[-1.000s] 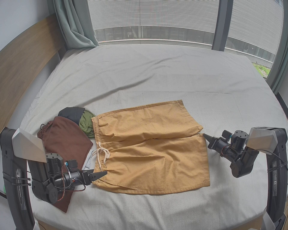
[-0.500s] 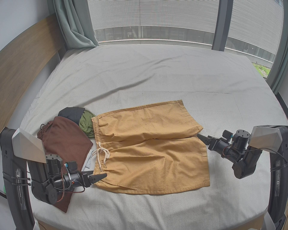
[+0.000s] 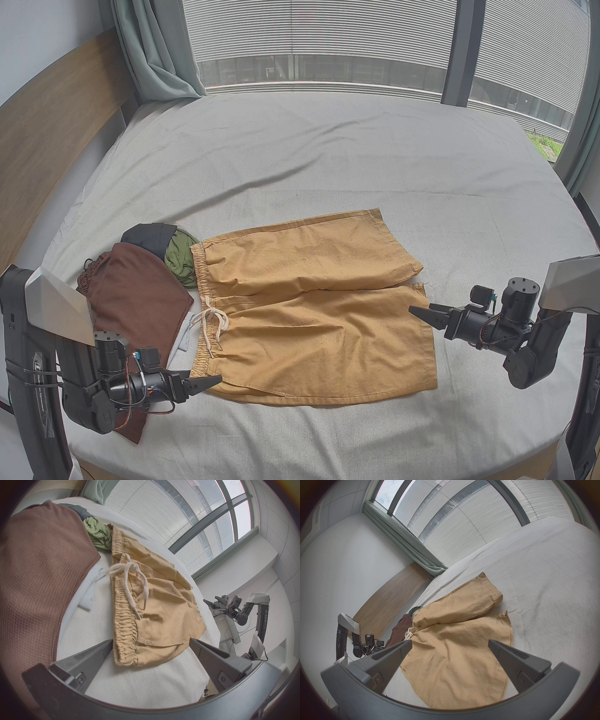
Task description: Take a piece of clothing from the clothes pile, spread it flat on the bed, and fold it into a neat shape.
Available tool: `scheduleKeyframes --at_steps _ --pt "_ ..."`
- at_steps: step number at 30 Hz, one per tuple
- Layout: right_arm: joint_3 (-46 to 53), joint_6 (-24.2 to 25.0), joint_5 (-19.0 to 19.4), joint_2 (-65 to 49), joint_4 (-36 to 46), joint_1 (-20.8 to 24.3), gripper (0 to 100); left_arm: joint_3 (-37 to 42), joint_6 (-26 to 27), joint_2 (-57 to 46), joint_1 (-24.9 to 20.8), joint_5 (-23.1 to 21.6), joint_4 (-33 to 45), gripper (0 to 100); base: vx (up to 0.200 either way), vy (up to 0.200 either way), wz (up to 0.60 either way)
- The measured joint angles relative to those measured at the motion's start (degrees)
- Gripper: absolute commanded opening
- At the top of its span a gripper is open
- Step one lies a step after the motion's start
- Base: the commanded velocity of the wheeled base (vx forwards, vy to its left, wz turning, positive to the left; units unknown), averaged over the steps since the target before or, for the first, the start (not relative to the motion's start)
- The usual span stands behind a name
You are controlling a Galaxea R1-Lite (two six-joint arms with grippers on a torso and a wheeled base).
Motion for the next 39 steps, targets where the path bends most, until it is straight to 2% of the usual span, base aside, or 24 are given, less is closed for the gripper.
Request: scheduleKeyframes --at_steps 11,12,20,25,30,37,39 --pt "1.5 -0.2 0.1 -2.0 0.0 0.4 100 0.8 -0.2 0.0 -0.2 0.1 0.0 100 0.000 0.000 0.00" --pt "1.6 -0.2 0.1 -2.1 0.0 0.4 100 0.8 -0.3 0.1 -0.1 0.1 0.0 0 0.000 0.000 0.00" --pt "2.5 -0.3 0.3 -2.3 0.0 0.5 100 0.9 -0.5 0.3 0.0 0.3 0.0 0 0.000 0.000 0.00" --pt "5.7 -2.5 1.2 -3.0 0.1 0.4 100 0.8 -0.7 0.6 0.0 0.5 0.0 0 0.000 0.000 0.00" --pt "11.3 -7.7 3.5 -3.9 0.1 0.0 100 0.6 -0.7 1.1 0.0 0.6 0.0 0 0.000 0.000 0.00" --pt "15.9 -15.3 4.2 -2.3 0.1 -1.1 100 0.4 -0.6 1.4 -0.1 0.6 0.0 0 0.000 0.000 0.00" --pt "16.7 -16.1 4.3 -1.6 0.1 -1.4 100 0.3 -0.6 1.5 -0.2 0.6 0.0 0 0.000 0.000 0.00"
